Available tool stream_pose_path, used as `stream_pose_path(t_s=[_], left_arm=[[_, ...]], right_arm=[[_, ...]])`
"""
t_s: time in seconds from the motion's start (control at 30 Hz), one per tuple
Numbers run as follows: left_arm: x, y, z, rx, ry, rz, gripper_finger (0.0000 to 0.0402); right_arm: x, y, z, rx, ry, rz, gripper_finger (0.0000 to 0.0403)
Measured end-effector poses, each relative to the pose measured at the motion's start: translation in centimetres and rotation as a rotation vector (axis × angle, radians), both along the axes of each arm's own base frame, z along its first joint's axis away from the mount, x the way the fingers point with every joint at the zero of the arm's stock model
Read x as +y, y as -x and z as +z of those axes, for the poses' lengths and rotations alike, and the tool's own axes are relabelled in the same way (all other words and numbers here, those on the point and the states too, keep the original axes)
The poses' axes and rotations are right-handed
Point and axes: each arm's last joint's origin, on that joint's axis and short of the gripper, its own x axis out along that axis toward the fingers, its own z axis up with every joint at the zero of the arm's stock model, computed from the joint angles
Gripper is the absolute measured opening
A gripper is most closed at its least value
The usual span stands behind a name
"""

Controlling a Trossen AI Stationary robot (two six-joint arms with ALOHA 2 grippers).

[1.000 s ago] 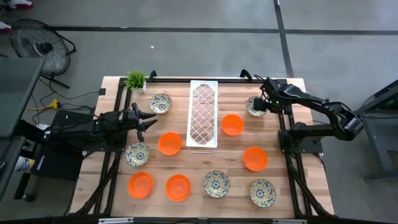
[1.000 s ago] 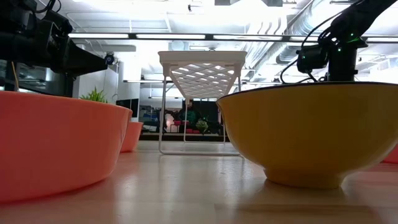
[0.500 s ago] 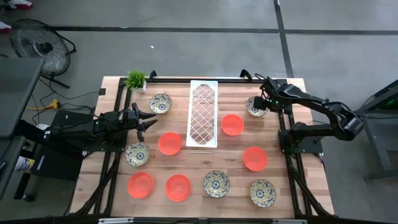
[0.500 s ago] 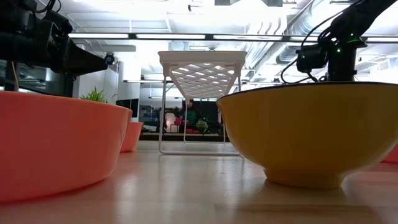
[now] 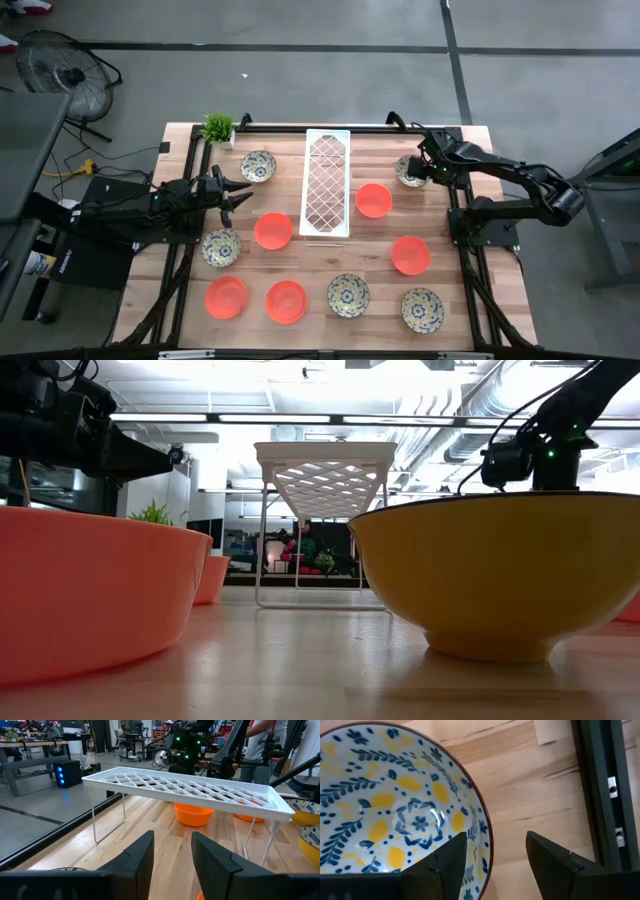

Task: Pick & Place Mini bowls
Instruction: Put the yellow bowl on the shelf

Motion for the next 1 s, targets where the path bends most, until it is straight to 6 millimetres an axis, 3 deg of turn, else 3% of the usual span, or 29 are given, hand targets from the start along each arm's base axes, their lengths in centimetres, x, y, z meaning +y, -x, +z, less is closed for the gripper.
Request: stream_pose_path(t_s=[0.37,1.0], left_arm=[[0.0,0.0,0.01,0.0,0.0,0.0,0.0129],[0.0,0.0,0.0,0.0,0.0,0.0,0.0129]], right_arm=[[-0.2,-0.18,0.08,-0.022,0.021,-0.003,0.0178],[-0.17,-0.27,0.19,-0.046,0.007,0.033,0.0022]])
